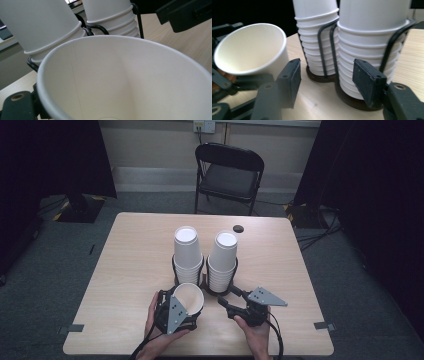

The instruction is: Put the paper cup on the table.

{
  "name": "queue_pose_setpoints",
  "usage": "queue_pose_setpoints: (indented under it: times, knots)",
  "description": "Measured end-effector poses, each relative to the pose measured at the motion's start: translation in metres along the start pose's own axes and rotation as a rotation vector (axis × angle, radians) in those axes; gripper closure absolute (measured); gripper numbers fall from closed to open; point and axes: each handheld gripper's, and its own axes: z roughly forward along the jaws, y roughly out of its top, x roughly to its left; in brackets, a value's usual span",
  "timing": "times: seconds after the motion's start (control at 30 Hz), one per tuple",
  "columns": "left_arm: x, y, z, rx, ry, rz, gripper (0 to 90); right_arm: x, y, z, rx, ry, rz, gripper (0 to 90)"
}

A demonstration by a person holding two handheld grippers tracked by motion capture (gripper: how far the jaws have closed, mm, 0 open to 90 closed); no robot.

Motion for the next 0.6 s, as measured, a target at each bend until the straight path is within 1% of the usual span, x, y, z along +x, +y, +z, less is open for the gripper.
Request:
queue_pose_setpoints:
  times: [0.07, 0.1, 0.13, 0.17, 0.27, 0.3, 0.37, 0.43, 0.5, 0.53, 0.57, 0.6]
  knots:
    - [0.004, -0.001, -0.001, -0.007, -0.004, -0.039, 10.5, -0.001, -0.002, -0.001, 0.002, -0.001, 0.003, 37.1]
    - [0.007, -0.002, -0.002, -0.007, -0.009, -0.053, 10.4, -0.001, -0.004, -0.001, 0.006, 0.008, 0.011, 37.0]
    - [0.010, -0.003, -0.003, -0.010, -0.011, -0.059, 10.4, -0.001, -0.005, -0.002, 0.008, 0.009, 0.014, 36.7]
    - [0.013, -0.004, -0.003, -0.015, -0.010, -0.077, 10.4, -0.002, -0.007, -0.002, 0.005, 0.003, 0.015, 36.1]
    - [0.019, -0.005, -0.003, -0.018, -0.007, -0.097, 10.4, -0.004, -0.013, -0.005, -0.019, -0.029, 0.013, 32.8]
    - [0.021, -0.005, -0.004, -0.013, -0.002, -0.105, 10.4, -0.005, -0.014, -0.006, -0.027, -0.045, 0.005, 31.9]
    - [0.025, -0.005, -0.004, -0.027, 0.018, -0.141, 10.3, -0.007, -0.018, -0.009, -0.046, -0.065, 0.008, 31.2]
    - [0.029, -0.005, -0.005, -0.032, 0.018, -0.157, 10.3, -0.009, -0.021, -0.012, -0.067, -0.083, 0.005, 29.6]
    - [0.032, -0.005, -0.007, -0.048, 0.023, -0.183, 10.3, -0.011, -0.024, -0.014, -0.090, -0.109, 0.015, 24.9]
    - [0.034, -0.006, -0.007, -0.050, 0.024, -0.183, 10.4, -0.012, -0.026, -0.016, -0.103, -0.123, 0.018, 24.2]
    - [0.037, -0.006, -0.008, -0.049, 0.025, -0.191, 10.4, -0.013, -0.027, -0.017, -0.108, -0.130, 0.022, 23.2]
    - [0.040, -0.007, -0.008, -0.050, 0.024, -0.200, 10.4, -0.014, -0.029, -0.018, -0.109, -0.139, 0.019, 19.9]
